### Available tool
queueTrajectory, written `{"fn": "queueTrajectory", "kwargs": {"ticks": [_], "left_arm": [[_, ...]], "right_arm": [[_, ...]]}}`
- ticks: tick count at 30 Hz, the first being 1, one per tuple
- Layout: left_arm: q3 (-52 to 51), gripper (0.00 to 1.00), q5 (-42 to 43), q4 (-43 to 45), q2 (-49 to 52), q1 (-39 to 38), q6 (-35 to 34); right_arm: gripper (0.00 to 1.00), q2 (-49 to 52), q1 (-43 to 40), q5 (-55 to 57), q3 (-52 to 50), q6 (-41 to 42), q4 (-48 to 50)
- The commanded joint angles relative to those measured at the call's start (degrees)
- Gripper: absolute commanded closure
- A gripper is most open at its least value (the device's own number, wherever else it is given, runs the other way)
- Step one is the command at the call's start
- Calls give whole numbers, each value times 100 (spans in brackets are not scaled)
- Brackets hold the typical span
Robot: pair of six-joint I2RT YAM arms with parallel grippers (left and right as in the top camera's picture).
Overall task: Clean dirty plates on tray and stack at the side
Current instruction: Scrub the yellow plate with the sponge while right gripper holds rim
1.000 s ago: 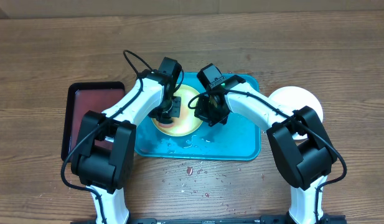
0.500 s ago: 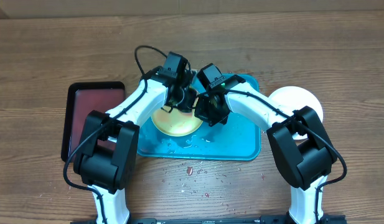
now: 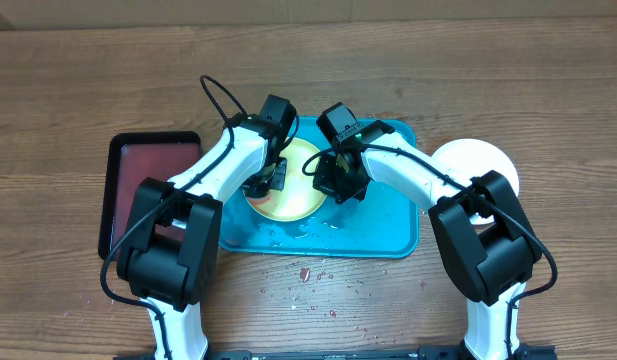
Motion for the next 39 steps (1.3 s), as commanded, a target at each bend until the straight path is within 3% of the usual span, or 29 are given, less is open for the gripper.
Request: {"fn": "queueTrajectory", "kwargs": {"ticks": [1, 5, 10, 18, 22, 26, 32, 37, 39], "left_arm": [[4, 96, 1755, -295, 105, -9, 1121], [4, 96, 3390, -269, 105, -22, 2205], [4, 96, 3370, 632, 105, 11, 2129], [4, 96, 728, 1982, 105, 26, 625], [4, 96, -741, 1845, 105, 28, -136], [4, 96, -1241, 1311, 105, 28, -682], [4, 96, -315, 684, 105, 24, -612], [4, 96, 2490, 684, 105, 24, 798], [4, 96, 3195, 568, 105, 2, 1056]], "right_arm": [[96, 127, -9, 212, -9, -20, -59], [96, 127, -9, 188, -9, -22, -70], [96, 127, -9, 188, -9, -20, -107], [96, 127, -9, 192, -9, -20, -111], [96, 127, -9, 195, -9, -20, -111], [96, 127, -9, 195, -11, -20, -103], [96, 127, -9, 192, -9, -17, -98], [96, 127, -9, 192, -9, -20, -103], [96, 127, -9, 192, -9, -20, -103]]}}
